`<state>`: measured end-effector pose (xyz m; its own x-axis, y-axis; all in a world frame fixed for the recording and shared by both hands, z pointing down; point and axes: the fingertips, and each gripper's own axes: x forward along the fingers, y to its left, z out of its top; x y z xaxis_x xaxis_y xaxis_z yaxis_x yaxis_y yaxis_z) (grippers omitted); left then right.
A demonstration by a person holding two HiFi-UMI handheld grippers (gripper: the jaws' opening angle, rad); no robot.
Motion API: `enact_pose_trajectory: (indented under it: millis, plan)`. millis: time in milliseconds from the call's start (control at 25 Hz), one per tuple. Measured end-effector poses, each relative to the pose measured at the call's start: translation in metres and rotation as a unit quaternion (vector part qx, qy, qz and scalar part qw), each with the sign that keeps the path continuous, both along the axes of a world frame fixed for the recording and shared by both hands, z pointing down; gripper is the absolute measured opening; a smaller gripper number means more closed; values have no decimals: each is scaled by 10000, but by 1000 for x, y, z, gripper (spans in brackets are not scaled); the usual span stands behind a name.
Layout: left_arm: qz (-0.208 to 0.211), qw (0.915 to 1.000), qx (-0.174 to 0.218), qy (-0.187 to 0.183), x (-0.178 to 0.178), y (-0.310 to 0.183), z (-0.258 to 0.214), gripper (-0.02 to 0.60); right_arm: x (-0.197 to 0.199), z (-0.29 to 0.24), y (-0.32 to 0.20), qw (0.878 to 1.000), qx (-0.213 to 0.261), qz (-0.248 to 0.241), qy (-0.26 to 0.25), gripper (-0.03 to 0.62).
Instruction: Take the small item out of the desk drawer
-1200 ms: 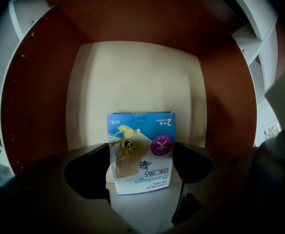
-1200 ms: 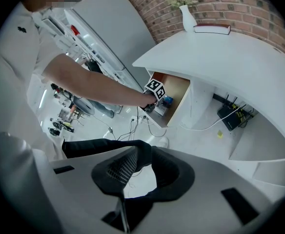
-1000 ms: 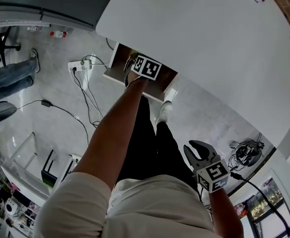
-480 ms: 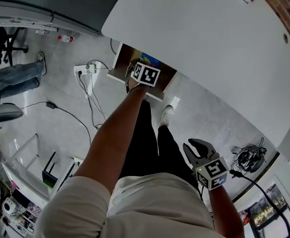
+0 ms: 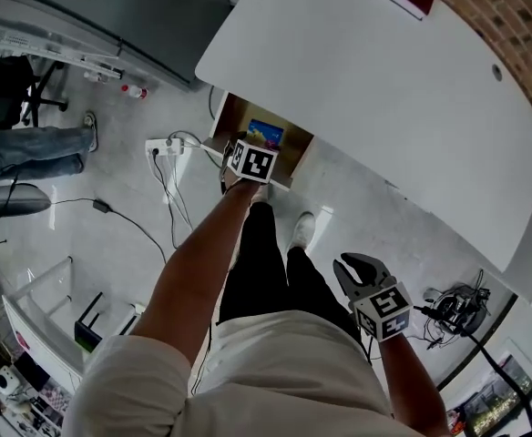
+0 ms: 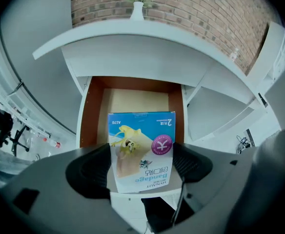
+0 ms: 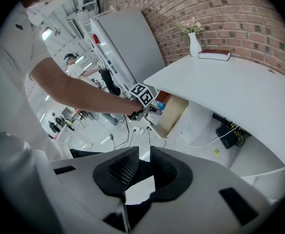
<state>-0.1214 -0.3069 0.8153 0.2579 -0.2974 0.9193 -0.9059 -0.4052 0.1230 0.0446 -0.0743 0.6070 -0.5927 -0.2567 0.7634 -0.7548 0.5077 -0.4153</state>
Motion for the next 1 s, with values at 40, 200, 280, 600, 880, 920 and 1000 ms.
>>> enact_pose_trajectory:
  millis: [40, 200, 280, 600, 880, 920, 1000]
  plan:
    - [5, 10000, 19, 22, 1, 7, -10, 393, 2, -6, 2, 10000, 51, 12, -21, 86]
    - [29, 9998, 102, 184, 4, 38, -56, 393, 13, -25, 10, 9999, 154, -33, -34, 64]
    - [66, 9995, 188, 246, 5, 54, -79, 393, 17, -35, 10, 9996, 277, -76, -42, 52]
    - [331, 9975, 417, 469, 26, 130, -182, 393, 38, -84, 4, 9953, 921, -265, -159, 38]
    - [553, 9905, 776, 987, 66, 184, -275, 393, 61, -115, 26, 9930, 1154, -192, -186, 37]
    - [604, 9892, 808, 1063, 71, 189, -286, 393, 64, -119, 28, 9926, 1186, -175, -193, 38]
    - [691, 9871, 818, 1193, 83, 205, -305, 393, 69, -126, 36, 9925, 1200, -130, -214, 37]
